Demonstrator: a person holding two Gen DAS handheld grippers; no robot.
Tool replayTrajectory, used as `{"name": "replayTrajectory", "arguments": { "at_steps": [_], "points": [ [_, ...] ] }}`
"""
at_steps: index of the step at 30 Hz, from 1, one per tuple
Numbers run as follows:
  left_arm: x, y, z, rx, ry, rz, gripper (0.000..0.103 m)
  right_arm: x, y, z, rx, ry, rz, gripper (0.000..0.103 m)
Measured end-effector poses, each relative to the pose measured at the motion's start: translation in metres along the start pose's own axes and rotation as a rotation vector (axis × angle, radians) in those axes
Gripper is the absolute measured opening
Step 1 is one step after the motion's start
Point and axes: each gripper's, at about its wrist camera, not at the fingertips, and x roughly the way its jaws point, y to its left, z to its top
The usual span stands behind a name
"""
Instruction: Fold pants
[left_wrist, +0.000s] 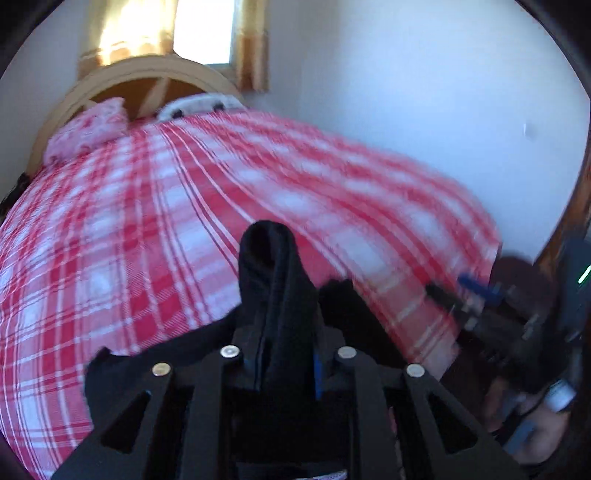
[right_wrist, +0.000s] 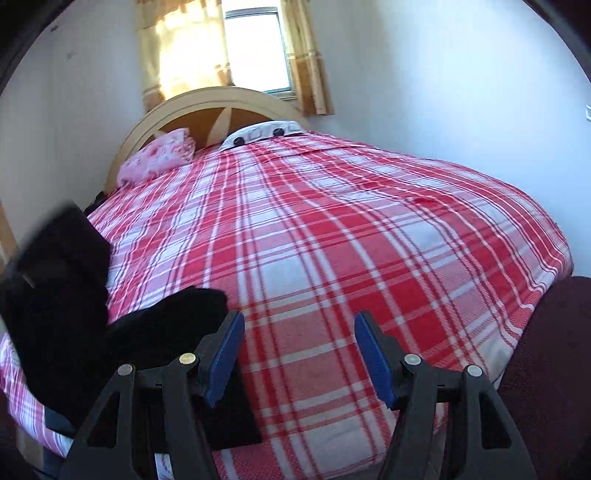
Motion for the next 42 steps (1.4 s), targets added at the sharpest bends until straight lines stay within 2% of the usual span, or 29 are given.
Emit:
{"name": "replayTrajectory", "arguments": {
  "at_steps": [1,2,3,4,5,7,8,11,13,16,19,22,24,28,29,32,33,34,37,40,42],
  "points": [
    [0.008,-0.007,-0.007,0.020,0.026,0.004,0.032,-0.001,-0.003,0.001,0.013,-0.003,-0.003,0.064],
    [0.004,-0.012,-0.012,0.028,0.014,-0.010,0.032,-0.002,-0.006,0.002,0.027,-0.006,-0.004,0.064],
    [-0.005,-0.016,-0.016,0.039,-0.019,-0.033,0.034,-0.003,-0.009,0.002,0.033,-0.008,-0.003,0.064],
    [-0.018,-0.019,-0.019,0.053,-0.054,-0.052,0.041,-0.004,-0.010,0.002,0.039,-0.012,-0.001,0.064],
    [-0.027,-0.024,-0.019,0.060,-0.076,-0.053,0.059,-0.004,-0.011,0.002,0.043,-0.017,0.000,0.064],
    [-0.049,-0.018,-0.018,0.035,-0.138,-0.011,0.084,-0.004,-0.011,0.002,0.050,-0.023,0.007,0.064],
    [-0.063,-0.008,-0.018,0.008,-0.182,0.009,0.088,-0.005,-0.011,0.002,0.054,-0.029,0.011,0.064],
    [-0.091,0.021,-0.023,-0.047,-0.236,0.072,0.097,-0.009,-0.006,0.002,0.061,-0.061,0.053,0.064],
    [-0.100,0.036,-0.034,-0.073,-0.255,0.128,0.101,-0.016,-0.002,0.002,0.050,-0.092,0.074,0.064],
    [-0.094,0.061,-0.058,-0.101,-0.216,0.235,0.101,-0.028,0.004,0.004,0.044,-0.146,0.129,0.064],
    [-0.078,0.083,-0.086,-0.174,-0.138,0.260,0.101,-0.035,0.019,0.002,-0.001,-0.159,0.209,0.064],
    [-0.071,0.095,-0.104,-0.246,-0.089,0.250,0.101,-0.026,0.046,-0.006,-0.084,-0.058,0.289,0.064],
    [-0.064,0.096,-0.106,-0.264,-0.076,0.243,0.101,-0.017,0.057,-0.012,-0.120,0.005,0.272,0.064],
    [-0.053,0.089,-0.109,-0.226,-0.065,0.267,0.101,-0.006,0.063,-0.027,-0.153,0.109,0.287,0.060],
    [-0.050,0.090,-0.109,-0.224,-0.059,0.264,0.101,-0.004,0.063,-0.031,-0.163,0.124,0.288,0.055],
    [-0.044,0.087,-0.114,-0.212,-0.043,0.257,0.101,0.004,0.062,-0.039,-0.164,0.165,0.318,0.015],
    [-0.044,0.087,-0.114,-0.209,-0.042,0.257,0.101,0.004,0.061,-0.041,-0.166,0.170,0.320,0.010],
    [-0.044,0.088,-0.114,-0.209,-0.044,0.257,0.101,0.003,0.061,-0.041,-0.174,0.166,0.316,0.006],
    [-0.047,0.092,-0.114,-0.222,-0.048,0.255,0.101,-0.005,0.056,-0.036,-0.183,0.142,0.295,0.005],
    [-0.046,0.092,-0.115,-0.225,-0.049,0.255,0.103,-0.013,0.043,-0.026,-0.194,0.116,0.200,0.005],
    [-0.042,0.091,-0.117,-0.222,-0.040,0.247,0.103,-0.011,0.033,-0.021,-0.179,0.140,0.169,0.003]
  ]
}}
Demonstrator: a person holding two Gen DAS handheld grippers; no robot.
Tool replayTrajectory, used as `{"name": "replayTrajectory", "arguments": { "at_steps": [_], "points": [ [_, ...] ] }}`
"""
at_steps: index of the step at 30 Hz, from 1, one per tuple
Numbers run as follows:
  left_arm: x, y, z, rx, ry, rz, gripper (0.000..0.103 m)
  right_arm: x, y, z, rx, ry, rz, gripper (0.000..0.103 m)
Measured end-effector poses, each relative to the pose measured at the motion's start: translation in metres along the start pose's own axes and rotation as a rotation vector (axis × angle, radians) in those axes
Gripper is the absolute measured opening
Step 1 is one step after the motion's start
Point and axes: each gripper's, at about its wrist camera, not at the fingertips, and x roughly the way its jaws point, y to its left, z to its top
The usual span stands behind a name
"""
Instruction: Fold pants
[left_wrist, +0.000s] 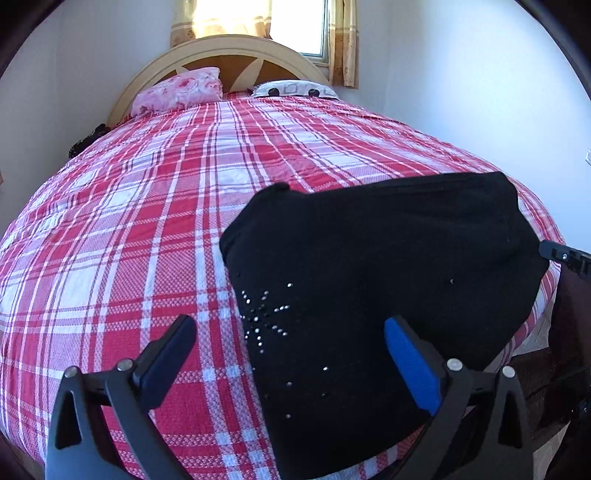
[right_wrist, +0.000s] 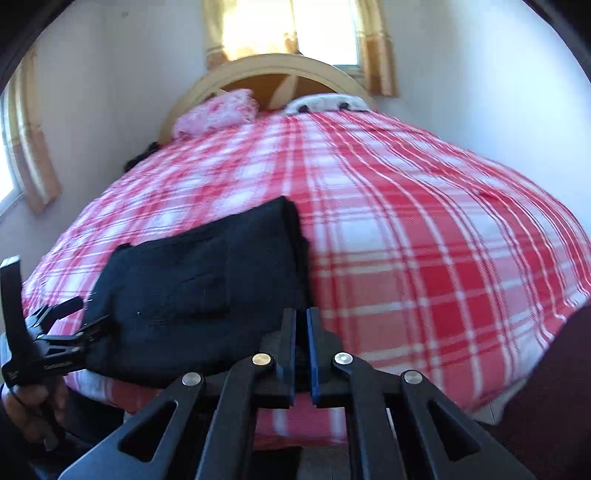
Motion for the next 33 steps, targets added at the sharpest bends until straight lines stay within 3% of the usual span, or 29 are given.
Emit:
{"name": "replayTrajectory", "arguments": {
  "at_steps": [4,8,10,11,12,16,21,26,33],
  "points": [
    [0.003,-0.002,-0.003,0.004,0.005,-0.003,0.103,0.024,-0.003,-0.010,-0.013,0.082,-0.051,0.003],
    [-0.008,0.000,0.002,-0.001,-0.023,0.017,0.103,0.021,0.004,-0.008,-0.062,0.057,-0.067,0.006],
    [-0.016,0.003,0.007,0.003,-0.070,0.042,0.103,0.016,-0.001,-0.005,-0.037,0.048,-0.093,0.031],
    [-0.019,0.005,0.010,0.000,-0.088,0.055,0.103,0.012,-0.002,-0.002,-0.031,0.026,-0.125,0.053],
    [-0.020,0.006,0.013,-0.005,-0.096,0.059,0.103,0.003,0.000,0.001,-0.030,-0.019,-0.159,0.059],
    [-0.008,0.006,0.018,-0.012,-0.075,0.049,0.103,-0.016,0.018,0.012,-0.049,-0.136,-0.049,0.059],
    [0.012,-0.003,0.012,0.035,-0.033,0.055,0.103,0.005,0.046,0.012,-0.082,-0.096,0.156,0.059],
    [0.016,0.003,0.009,-0.008,-0.004,0.012,0.103,0.044,0.043,0.003,-0.073,0.006,0.087,0.059],
    [0.007,0.004,0.009,-0.037,-0.001,0.006,0.103,0.036,0.041,0.001,-0.101,-0.008,0.091,0.059]
  ]
}}
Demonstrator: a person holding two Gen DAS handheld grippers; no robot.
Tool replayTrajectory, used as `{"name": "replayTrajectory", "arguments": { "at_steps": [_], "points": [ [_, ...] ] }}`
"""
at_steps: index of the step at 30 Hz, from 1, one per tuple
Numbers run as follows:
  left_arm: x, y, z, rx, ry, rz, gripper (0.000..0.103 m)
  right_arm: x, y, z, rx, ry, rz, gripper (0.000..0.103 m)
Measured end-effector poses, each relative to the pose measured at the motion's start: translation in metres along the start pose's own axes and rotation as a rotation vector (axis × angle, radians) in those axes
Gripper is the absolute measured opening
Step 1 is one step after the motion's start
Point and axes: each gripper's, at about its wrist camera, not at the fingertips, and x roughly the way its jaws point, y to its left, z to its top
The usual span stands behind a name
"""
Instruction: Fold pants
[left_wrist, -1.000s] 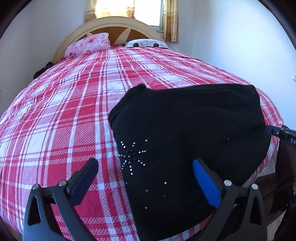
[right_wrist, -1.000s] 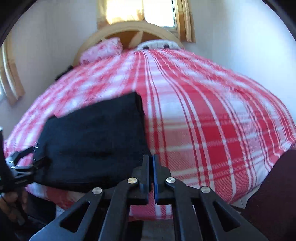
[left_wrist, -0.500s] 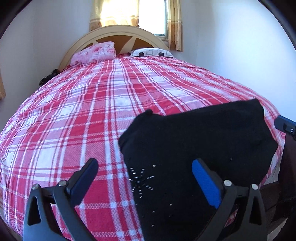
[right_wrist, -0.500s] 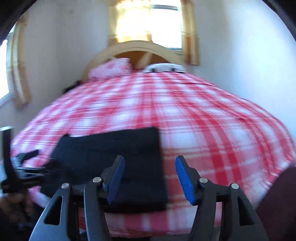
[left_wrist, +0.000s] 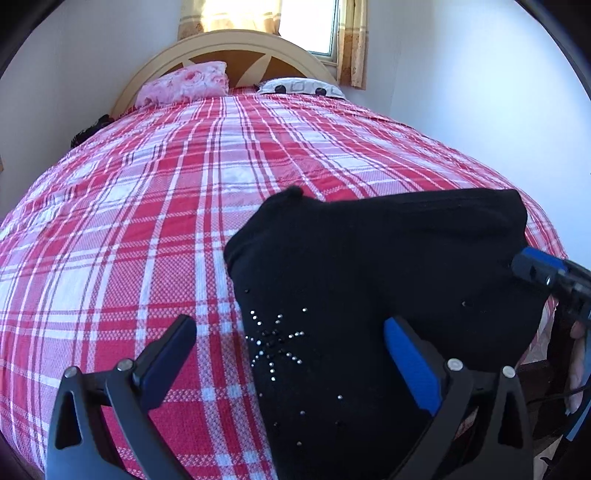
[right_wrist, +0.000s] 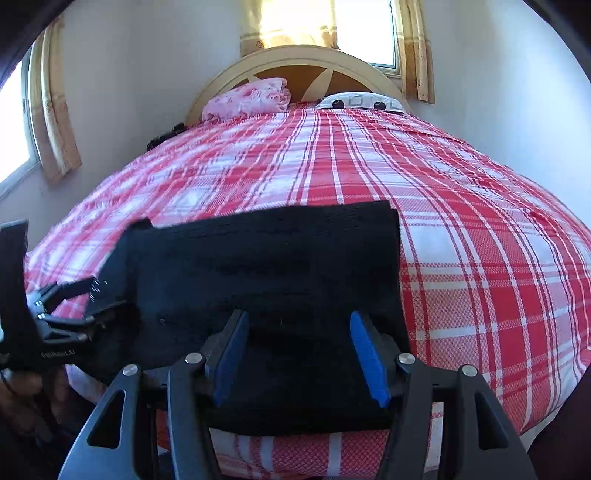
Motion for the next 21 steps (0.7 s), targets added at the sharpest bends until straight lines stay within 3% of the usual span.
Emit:
{"name": "replayTrajectory", "arguments": {
  "at_steps": [3,7,14,21],
  "points": [
    [-0.001,-0.004,-0.001,0.016,-0.003,0.007,0.103,-0.011,-0.008,0.011,0.065,-0.067,0.055,0.059],
    [0.000,-0.003,-0.001,0.013,-0.001,0.000,0.103,-0.004,-0.013,0.033,0.096,-0.088,0.072,0.059],
    [0.002,0.000,-0.002,0.006,0.007,-0.018,0.103,0.035,-0.026,0.043,0.126,-0.014,-0.015,0.059],
    [-0.003,-0.002,-0.003,0.015,-0.001,-0.011,0.103,0.008,-0.030,0.024,0.125,-0.021,-0.068,0.062]
  ]
}}
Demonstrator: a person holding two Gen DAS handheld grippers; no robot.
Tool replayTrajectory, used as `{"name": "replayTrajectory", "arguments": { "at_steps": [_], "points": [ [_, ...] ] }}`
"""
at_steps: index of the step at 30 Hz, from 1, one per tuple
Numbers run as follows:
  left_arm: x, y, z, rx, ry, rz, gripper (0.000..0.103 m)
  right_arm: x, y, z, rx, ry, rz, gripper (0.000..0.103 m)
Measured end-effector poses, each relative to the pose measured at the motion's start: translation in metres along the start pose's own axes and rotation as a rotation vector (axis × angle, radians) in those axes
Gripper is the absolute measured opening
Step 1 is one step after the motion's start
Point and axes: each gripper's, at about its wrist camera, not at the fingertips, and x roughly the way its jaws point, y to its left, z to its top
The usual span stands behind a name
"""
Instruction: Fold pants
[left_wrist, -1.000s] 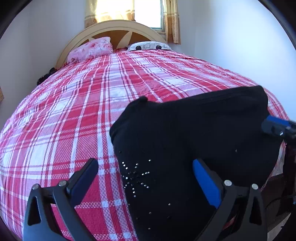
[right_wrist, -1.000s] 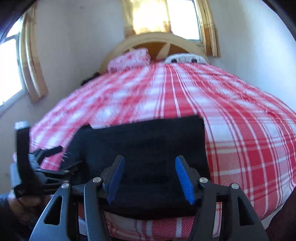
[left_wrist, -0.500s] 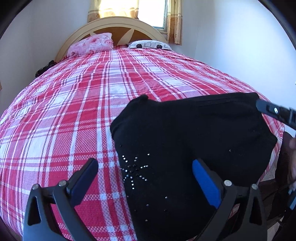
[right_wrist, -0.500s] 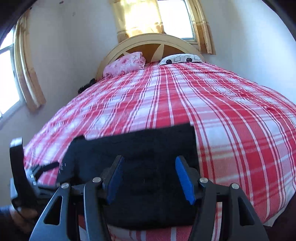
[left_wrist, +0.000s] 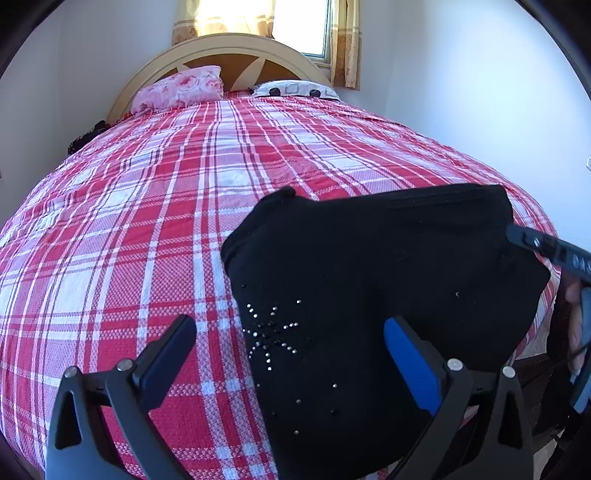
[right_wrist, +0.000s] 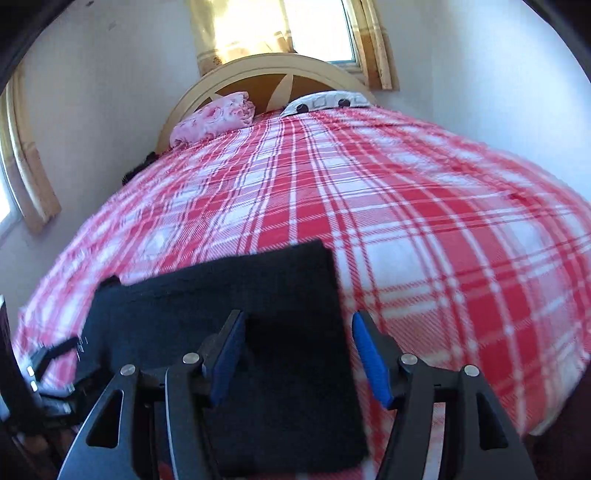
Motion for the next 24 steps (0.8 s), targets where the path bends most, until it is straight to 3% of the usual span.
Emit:
{"name": "replayTrajectory", "arguments": {
  "at_steps": [4,8,19,21,24],
  "points": [
    [0.000,0.000,-0.001,-0.008,0.004,-0.004,0.103,-0.021,0.010,-0.026,-0.108,0.004,-0.043,0.063],
    [0.001,-0.001,-0.002,-0.006,0.007,-0.006,0.103,-0.015,0.021,-0.047,-0.223,0.042,-0.097,0.065],
    [0.001,0.017,0.000,-0.042,0.006,-0.011,0.103,-0.009,-0.003,-0.050,-0.086,0.106,0.005,0.065],
    [-0.003,0.022,-0.002,-0.055,0.014,-0.005,0.103,-0.016,0.000,-0.049,-0.092,0.091,-0.016,0.065],
    [-0.020,0.026,-0.008,-0.039,-0.027,0.025,0.103,-0.050,0.019,-0.032,-0.137,-0.037,-0.052,0.065]
  ]
}}
